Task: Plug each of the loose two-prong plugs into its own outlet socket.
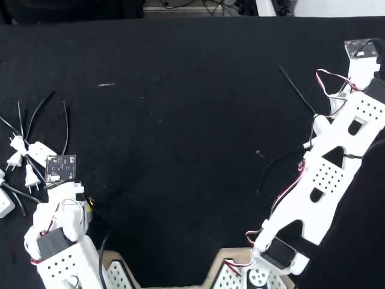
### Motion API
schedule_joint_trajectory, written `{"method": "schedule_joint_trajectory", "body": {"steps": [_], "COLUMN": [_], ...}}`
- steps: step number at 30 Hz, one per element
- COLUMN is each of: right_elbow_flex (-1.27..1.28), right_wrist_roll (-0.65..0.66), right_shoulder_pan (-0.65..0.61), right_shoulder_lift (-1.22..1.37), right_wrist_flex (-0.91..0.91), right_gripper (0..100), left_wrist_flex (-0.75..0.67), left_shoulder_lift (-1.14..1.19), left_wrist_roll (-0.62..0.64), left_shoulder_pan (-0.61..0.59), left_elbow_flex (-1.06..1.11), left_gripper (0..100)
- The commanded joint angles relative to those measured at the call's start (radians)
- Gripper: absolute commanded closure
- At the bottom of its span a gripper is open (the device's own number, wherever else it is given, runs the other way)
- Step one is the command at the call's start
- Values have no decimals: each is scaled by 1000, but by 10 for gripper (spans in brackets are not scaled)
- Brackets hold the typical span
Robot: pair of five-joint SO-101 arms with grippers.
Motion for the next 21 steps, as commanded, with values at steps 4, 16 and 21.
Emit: {"method": "schedule_joint_trajectory", "body": {"steps": [4,16,21], "right_elbow_flex": [-30,-48,-53], "right_wrist_roll": [-49,-8,-29], "right_shoulder_pan": [-81,-21,-15], "right_shoulder_lift": [-64,54,50], "right_wrist_flex": [49,44,49], "right_gripper": [832,832,832], "left_wrist_flex": [3,3,3], "left_shoulder_lift": [-6,-6,-6], "left_wrist_roll": [-8,-8,-8], "left_shoulder_pan": [-5,-2,-2], "left_elbow_flex": [-1,-1,-1], "left_gripper": [766,766,766]}}
